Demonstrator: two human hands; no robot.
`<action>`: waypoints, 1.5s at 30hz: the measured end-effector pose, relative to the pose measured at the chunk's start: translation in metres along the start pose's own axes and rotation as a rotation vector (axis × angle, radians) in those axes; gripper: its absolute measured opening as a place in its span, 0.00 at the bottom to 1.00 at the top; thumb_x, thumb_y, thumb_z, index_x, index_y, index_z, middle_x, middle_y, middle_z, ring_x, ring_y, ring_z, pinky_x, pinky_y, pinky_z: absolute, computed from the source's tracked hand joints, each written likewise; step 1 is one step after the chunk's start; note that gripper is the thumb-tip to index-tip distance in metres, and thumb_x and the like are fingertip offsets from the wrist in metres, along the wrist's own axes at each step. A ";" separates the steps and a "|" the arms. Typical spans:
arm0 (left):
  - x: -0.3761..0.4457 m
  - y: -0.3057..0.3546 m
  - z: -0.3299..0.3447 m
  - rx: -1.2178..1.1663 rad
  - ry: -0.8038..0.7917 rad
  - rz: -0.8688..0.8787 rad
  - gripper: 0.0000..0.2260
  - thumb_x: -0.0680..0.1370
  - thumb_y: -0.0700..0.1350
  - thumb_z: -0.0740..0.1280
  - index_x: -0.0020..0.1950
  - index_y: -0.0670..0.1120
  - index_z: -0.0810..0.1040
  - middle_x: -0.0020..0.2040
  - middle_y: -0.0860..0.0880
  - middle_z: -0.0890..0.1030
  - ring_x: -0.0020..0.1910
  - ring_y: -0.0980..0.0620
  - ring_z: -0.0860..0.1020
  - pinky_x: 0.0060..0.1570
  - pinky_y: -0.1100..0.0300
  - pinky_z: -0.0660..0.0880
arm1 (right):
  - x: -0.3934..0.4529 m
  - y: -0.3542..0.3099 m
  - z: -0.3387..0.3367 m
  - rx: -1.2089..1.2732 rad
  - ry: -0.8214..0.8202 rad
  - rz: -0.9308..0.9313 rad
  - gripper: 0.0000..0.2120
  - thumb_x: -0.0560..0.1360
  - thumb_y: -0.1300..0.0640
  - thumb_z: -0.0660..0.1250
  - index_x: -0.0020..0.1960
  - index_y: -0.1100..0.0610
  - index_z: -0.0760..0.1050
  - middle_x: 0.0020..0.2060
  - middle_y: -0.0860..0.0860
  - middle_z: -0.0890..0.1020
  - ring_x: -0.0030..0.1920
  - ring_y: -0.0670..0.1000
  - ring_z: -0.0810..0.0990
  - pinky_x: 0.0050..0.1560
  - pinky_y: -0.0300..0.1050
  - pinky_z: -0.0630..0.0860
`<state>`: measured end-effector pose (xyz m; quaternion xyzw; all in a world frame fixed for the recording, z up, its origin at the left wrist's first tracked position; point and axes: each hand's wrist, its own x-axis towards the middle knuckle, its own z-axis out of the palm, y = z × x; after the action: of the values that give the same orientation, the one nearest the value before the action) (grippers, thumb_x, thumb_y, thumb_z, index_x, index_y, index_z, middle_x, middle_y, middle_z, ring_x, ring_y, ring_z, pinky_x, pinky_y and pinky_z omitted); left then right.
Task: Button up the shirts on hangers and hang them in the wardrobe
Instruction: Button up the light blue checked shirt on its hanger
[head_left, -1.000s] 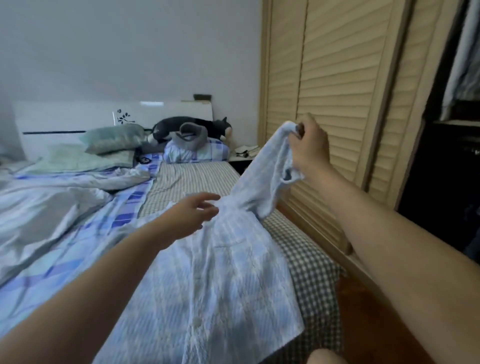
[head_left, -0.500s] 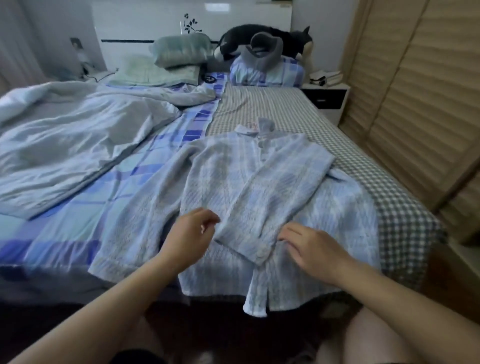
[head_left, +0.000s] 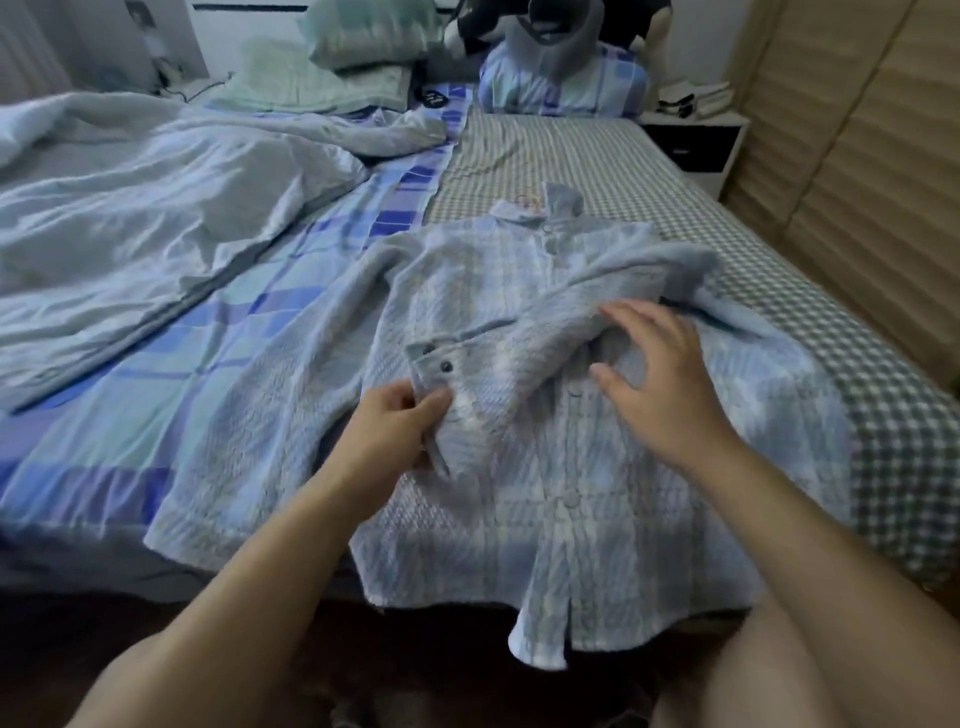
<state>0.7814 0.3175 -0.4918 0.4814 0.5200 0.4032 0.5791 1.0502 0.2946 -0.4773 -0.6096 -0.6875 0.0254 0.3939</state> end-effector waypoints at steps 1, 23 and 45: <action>0.000 -0.005 -0.002 0.043 -0.012 -0.015 0.08 0.82 0.42 0.69 0.50 0.37 0.82 0.46 0.39 0.86 0.48 0.38 0.85 0.50 0.42 0.83 | 0.000 -0.005 0.010 0.034 -0.007 -0.013 0.22 0.77 0.57 0.72 0.70 0.53 0.75 0.67 0.48 0.72 0.68 0.44 0.64 0.68 0.26 0.54; 0.012 -0.014 -0.003 -0.287 -0.041 -0.033 0.17 0.87 0.47 0.58 0.60 0.37 0.81 0.55 0.34 0.84 0.56 0.33 0.82 0.59 0.37 0.79 | -0.009 -0.043 0.090 -0.088 -0.121 -0.457 0.19 0.77 0.56 0.70 0.67 0.58 0.79 0.58 0.53 0.80 0.60 0.55 0.78 0.72 0.61 0.65; -0.002 -0.002 -0.007 0.013 -0.130 0.245 0.03 0.79 0.38 0.71 0.48 0.39 0.85 0.40 0.38 0.83 0.40 0.48 0.79 0.42 0.56 0.76 | -0.028 -0.050 0.057 0.168 0.016 -0.390 0.12 0.73 0.74 0.72 0.51 0.62 0.86 0.48 0.53 0.82 0.51 0.53 0.80 0.54 0.43 0.76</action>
<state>0.7742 0.3164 -0.4933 0.5703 0.4211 0.4354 0.5549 0.9757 0.2828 -0.5053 -0.4300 -0.7848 0.0012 0.4462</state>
